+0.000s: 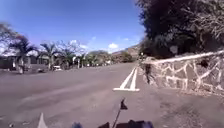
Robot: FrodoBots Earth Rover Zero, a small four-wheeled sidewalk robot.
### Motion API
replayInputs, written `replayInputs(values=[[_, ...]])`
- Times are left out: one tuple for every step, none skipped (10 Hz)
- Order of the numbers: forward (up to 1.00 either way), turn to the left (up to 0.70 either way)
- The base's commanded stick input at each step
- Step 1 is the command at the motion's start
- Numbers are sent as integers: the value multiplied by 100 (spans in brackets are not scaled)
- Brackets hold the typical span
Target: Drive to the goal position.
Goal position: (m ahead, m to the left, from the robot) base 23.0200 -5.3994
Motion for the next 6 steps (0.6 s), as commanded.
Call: replayInputs(values=[[50, 0], [50, 0], [50, 0], [50, 0], [50, 0], [50, 0]])
